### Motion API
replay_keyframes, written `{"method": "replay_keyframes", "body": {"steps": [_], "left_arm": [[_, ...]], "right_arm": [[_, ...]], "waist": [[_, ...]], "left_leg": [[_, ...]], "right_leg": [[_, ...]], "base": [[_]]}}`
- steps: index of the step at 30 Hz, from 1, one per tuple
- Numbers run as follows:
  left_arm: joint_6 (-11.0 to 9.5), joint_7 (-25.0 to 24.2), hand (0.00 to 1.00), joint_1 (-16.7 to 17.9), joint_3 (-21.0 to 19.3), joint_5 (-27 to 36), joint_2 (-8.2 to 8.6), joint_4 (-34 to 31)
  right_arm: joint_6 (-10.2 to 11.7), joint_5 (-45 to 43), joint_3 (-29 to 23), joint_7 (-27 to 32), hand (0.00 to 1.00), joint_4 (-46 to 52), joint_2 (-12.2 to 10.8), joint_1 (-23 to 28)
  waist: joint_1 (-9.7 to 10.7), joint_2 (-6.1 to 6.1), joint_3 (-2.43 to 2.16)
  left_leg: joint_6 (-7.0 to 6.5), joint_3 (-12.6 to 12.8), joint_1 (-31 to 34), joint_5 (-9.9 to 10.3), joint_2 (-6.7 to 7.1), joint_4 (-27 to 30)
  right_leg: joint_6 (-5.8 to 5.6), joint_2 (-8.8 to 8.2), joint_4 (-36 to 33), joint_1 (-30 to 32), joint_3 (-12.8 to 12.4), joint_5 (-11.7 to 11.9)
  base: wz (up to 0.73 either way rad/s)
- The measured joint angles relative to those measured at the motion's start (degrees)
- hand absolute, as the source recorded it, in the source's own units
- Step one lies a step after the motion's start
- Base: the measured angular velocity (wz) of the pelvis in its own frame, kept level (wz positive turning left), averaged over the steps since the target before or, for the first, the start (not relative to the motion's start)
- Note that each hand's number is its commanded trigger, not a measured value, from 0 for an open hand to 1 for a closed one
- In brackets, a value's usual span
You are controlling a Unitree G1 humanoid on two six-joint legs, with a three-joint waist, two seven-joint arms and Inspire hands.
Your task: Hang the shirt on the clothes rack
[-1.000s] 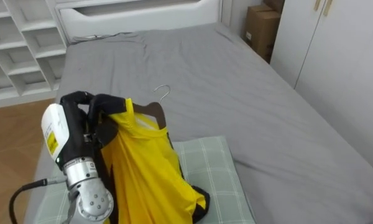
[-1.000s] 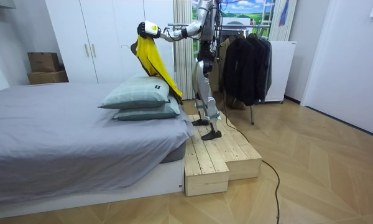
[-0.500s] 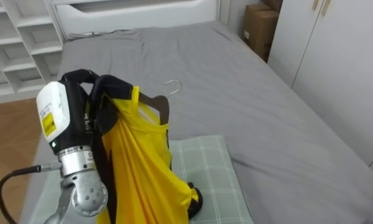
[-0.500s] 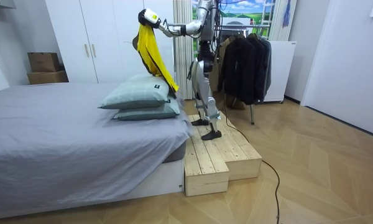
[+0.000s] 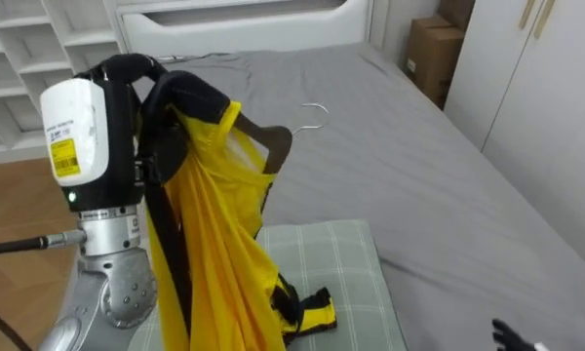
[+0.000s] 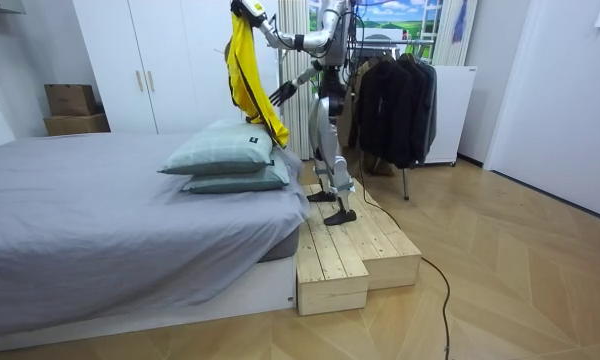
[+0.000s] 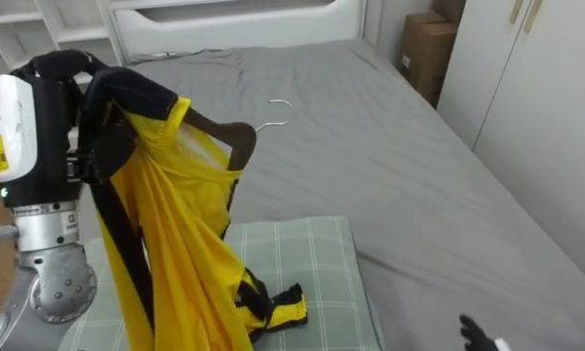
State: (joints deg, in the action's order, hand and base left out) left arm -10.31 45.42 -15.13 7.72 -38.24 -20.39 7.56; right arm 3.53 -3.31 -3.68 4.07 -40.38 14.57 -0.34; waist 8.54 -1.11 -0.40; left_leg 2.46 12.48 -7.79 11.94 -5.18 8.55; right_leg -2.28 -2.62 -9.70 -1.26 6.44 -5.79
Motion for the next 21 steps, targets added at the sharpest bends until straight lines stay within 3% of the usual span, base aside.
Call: {"method": "replay_keyframes", "body": {"steps": [3, 16, 21], "left_arm": [[0.07, -0.71, 1.0, 0.0, 0.01, -0.16, -0.71, -0.43], [0.44, -1.87, 1.0, 0.92, -0.15, -0.13, -0.51, -5.97], [0.43, -2.25, 1.0, 0.96, -0.16, -0.73, -0.24, -7.97]], "right_arm": [[0.11, -4.33, 0.0, 0.8, 0.0, 4.99, 0.48, 1.41], [0.13, -12.59, 0.24, 1.36, 0.0, 18.52, 0.49, 3.89], [0.14, -13.02, 0.28, 1.36, 0.0, 21.3, 0.49, 3.83]], "waist": [[-0.42, 0.01, -0.01], [-1.52, 0.03, 0.04], [-3.42, -0.05, 0.14]], "left_leg": [[0.0, 0.11, 0.19, 0.0, 0.02, 0.15], [0.0, 0.52, -0.55, 0.0, 0.02, 0.03], [0.0, 1.41, -0.83, 0.0, 0.07, 0.05]], "right_leg": [[0.0, -0.03, 0.11, 0.18, 0.02, 0.0], [0.0, -0.08, -1.05, 0.16, -0.27, 0.0], [-0.07, 0.0, -0.79, 0.27, -1.25, -0.19]], "base": [[0.0], [-0.01], [-0.09]]}}
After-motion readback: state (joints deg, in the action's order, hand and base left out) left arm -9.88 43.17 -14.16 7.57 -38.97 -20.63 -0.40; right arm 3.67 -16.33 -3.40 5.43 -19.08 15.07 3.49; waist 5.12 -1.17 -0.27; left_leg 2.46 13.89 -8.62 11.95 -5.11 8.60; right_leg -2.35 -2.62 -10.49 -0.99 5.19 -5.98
